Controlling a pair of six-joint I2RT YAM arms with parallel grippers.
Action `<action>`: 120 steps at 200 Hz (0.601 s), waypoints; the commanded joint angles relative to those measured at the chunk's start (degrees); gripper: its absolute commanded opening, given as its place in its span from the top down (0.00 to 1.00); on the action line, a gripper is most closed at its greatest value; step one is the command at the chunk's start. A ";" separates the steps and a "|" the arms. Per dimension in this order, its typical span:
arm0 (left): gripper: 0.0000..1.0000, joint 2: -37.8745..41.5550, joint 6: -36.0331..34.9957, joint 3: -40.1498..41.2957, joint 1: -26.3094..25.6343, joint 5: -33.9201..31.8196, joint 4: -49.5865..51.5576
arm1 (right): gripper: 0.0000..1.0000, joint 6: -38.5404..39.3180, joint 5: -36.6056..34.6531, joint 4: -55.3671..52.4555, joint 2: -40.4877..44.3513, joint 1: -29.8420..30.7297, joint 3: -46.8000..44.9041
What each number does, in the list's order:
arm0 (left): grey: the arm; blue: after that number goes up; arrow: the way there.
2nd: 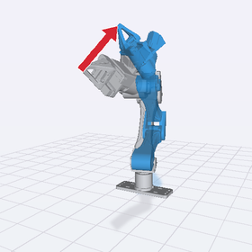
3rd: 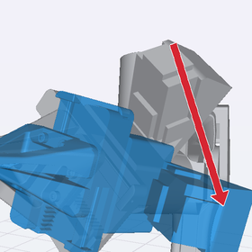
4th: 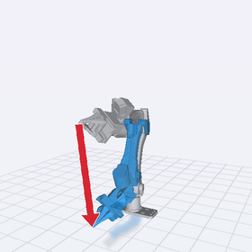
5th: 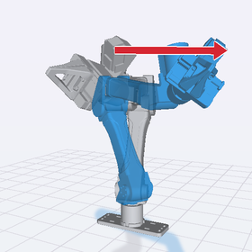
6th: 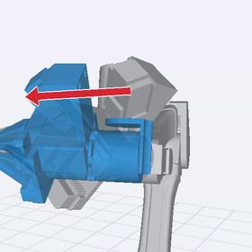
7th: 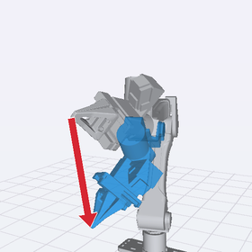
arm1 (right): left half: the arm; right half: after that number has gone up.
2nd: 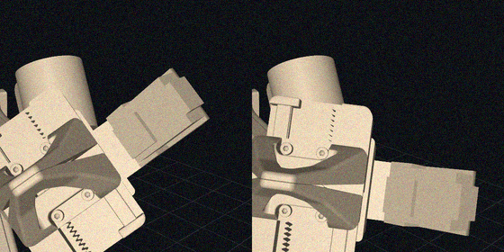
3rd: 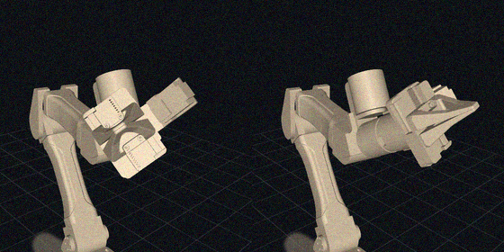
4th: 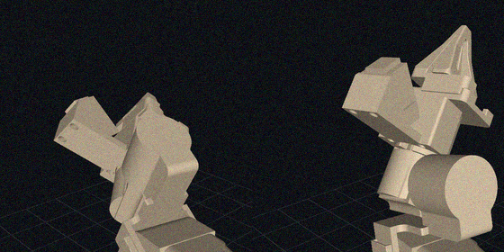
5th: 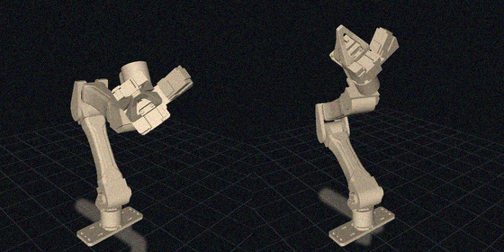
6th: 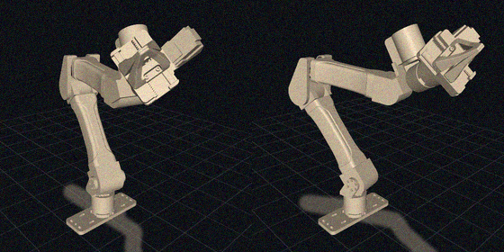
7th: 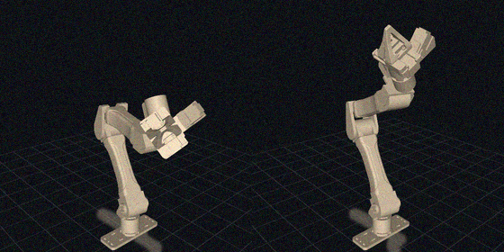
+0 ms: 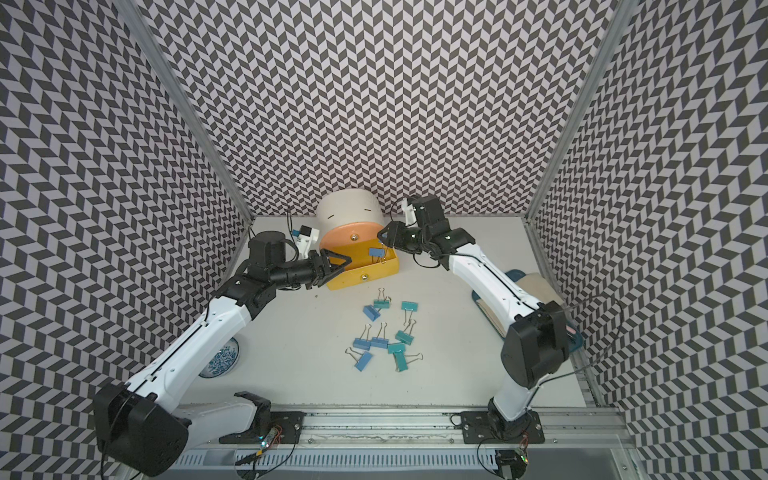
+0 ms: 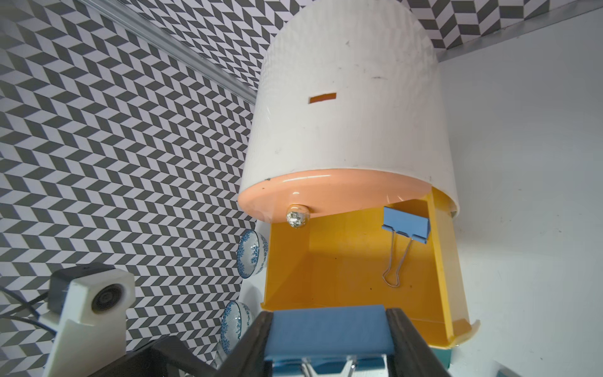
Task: Put the binder clips in the drawer according to color
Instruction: Place the binder clip in the drawer.
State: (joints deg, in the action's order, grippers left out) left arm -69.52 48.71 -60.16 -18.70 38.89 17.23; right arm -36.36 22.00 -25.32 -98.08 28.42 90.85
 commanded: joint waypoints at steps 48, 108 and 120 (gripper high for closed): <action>0.44 2.39 -2.80 -0.61 3.69 0.99 2.20 | 0.52 -1.71 1.60 9.08 -3.49 0.58 1.96; 0.44 7.14 -4.67 2.22 8.71 1.29 6.45 | 0.50 2.59 -1.78 6.78 -5.42 1.08 4.36; 0.44 8.13 -4.68 2.78 9.19 1.25 6.97 | 0.49 3.58 -2.60 6.02 -5.71 1.30 4.98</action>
State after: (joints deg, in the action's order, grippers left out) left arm -63.77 45.65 -58.89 -10.59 39.35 21.85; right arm -35.79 21.71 -20.43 -103.00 29.08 93.17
